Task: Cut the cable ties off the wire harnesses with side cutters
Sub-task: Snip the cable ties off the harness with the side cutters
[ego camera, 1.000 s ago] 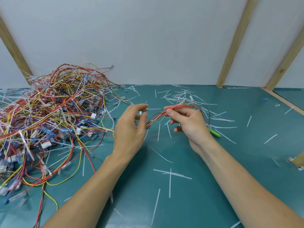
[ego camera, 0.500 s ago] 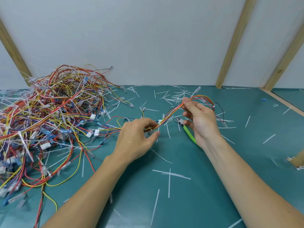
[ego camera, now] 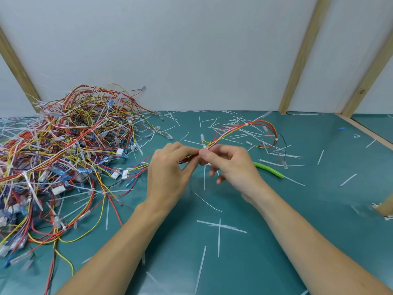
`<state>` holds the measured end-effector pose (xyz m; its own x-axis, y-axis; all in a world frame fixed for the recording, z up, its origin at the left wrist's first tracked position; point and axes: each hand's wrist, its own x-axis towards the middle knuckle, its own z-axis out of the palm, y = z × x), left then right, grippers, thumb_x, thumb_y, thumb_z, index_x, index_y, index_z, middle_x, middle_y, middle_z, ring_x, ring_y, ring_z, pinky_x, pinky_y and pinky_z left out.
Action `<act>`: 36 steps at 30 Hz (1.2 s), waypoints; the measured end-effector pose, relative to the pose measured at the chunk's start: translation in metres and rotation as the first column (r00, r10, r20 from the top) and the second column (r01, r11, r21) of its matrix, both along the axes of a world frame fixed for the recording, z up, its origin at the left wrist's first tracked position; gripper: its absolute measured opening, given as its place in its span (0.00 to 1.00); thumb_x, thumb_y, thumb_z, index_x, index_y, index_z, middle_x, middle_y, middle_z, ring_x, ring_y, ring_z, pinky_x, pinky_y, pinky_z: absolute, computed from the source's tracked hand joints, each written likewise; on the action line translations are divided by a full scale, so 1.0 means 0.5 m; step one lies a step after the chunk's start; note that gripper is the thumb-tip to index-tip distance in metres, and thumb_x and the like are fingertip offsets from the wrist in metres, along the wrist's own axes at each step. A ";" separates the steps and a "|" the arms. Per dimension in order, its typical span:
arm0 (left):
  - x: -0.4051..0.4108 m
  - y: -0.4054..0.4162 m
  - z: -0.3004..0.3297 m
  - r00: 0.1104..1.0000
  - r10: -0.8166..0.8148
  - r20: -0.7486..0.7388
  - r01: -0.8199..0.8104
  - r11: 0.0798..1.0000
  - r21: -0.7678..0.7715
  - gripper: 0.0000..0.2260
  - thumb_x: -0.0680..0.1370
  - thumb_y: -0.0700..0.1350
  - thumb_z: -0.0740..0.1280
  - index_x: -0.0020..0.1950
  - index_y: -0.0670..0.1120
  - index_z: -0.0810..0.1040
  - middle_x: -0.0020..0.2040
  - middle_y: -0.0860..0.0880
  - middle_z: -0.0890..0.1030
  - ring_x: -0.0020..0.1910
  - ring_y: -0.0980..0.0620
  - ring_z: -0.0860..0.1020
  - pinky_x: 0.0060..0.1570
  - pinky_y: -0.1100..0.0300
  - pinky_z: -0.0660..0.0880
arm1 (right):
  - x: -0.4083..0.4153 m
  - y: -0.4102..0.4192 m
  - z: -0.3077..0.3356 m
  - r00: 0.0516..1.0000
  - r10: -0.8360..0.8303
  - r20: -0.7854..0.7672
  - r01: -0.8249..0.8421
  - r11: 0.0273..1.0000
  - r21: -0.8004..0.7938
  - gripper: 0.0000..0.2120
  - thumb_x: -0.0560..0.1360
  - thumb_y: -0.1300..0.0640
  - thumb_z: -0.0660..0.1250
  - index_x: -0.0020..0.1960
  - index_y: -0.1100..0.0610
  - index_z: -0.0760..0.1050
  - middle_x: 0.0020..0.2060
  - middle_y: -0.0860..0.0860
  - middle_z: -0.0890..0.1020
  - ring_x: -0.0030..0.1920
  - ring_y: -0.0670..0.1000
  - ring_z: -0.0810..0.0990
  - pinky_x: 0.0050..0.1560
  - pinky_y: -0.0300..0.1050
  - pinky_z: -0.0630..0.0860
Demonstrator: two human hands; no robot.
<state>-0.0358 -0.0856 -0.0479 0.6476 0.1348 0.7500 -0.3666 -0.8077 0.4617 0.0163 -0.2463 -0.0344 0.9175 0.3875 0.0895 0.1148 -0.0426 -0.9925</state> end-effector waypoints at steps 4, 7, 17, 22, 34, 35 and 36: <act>-0.005 -0.009 0.001 0.989 -0.131 -0.068 0.121 0.984 -0.134 0.17 0.73 0.44 0.78 0.60 0.51 0.80 0.47 0.57 0.84 0.45 0.58 0.82 0.51 0.53 0.79 | -0.001 0.003 -0.002 0.995 -0.076 0.067 0.075 0.997 0.013 0.06 0.78 0.55 0.74 0.43 0.56 0.83 0.35 0.49 0.85 0.31 0.46 0.77 0.26 0.39 0.72; -0.005 -0.008 0.003 0.975 -0.170 -0.145 0.138 0.969 -0.206 0.29 0.71 0.45 0.79 0.69 0.52 0.74 0.52 0.57 0.82 0.51 0.58 0.82 0.56 0.57 0.79 | 0.006 -0.004 0.007 0.995 -0.101 0.001 0.101 0.992 0.080 0.06 0.79 0.57 0.72 0.46 0.59 0.84 0.38 0.50 0.85 0.33 0.45 0.79 0.28 0.40 0.74; -0.001 0.003 0.000 0.971 0.033 -0.238 -0.090 0.969 -0.232 0.15 0.71 0.57 0.77 0.53 0.55 0.79 0.45 0.61 0.83 0.47 0.58 0.81 0.48 0.55 0.77 | 0.019 -0.022 0.017 0.971 -0.107 -0.214 0.149 0.970 0.191 0.10 0.77 0.49 0.72 0.44 0.54 0.86 0.39 0.48 0.86 0.34 0.42 0.80 0.29 0.35 0.75; -0.002 -0.001 0.002 0.966 -0.023 -0.258 -0.052 0.959 -0.278 0.09 0.72 0.59 0.75 0.41 0.54 0.84 0.35 0.60 0.82 0.36 0.51 0.79 0.40 0.50 0.76 | 0.023 -0.027 0.015 0.971 -0.096 -0.219 0.141 0.969 0.201 0.10 0.77 0.47 0.72 0.46 0.54 0.86 0.39 0.46 0.85 0.34 0.42 0.79 0.29 0.36 0.75; -0.001 -0.002 0.007 0.939 -0.222 -0.262 0.076 0.878 -0.473 0.05 0.71 0.52 0.78 0.41 0.52 0.85 0.34 0.54 0.85 0.37 0.43 0.83 0.44 0.44 0.80 | 0.026 -0.032 0.023 0.998 -0.019 0.067 0.020 1.000 -0.007 0.08 0.78 0.53 0.72 0.47 0.57 0.87 0.44 0.51 0.89 0.46 0.43 0.85 0.51 0.29 0.76; 0.000 -0.003 0.006 0.934 -0.245 -0.260 0.091 0.868 -0.489 0.05 0.71 0.51 0.78 0.42 0.52 0.85 0.35 0.53 0.85 0.37 0.43 0.83 0.44 0.45 0.80 | 0.026 -0.033 0.023 0.998 -0.019 0.061 0.019 1.000 0.000 0.09 0.79 0.53 0.72 0.47 0.58 0.86 0.42 0.53 0.89 0.43 0.45 0.85 0.50 0.32 0.77; 0.001 -0.003 0.006 0.928 -0.272 -0.257 0.110 0.854 -0.508 0.04 0.72 0.50 0.77 0.42 0.52 0.85 0.36 0.53 0.85 0.37 0.45 0.84 0.45 0.48 0.81 | 0.025 -0.031 0.023 0.998 -0.021 0.053 0.020 1.000 0.016 0.10 0.80 0.54 0.71 0.46 0.59 0.85 0.40 0.53 0.88 0.40 0.46 0.84 0.47 0.34 0.79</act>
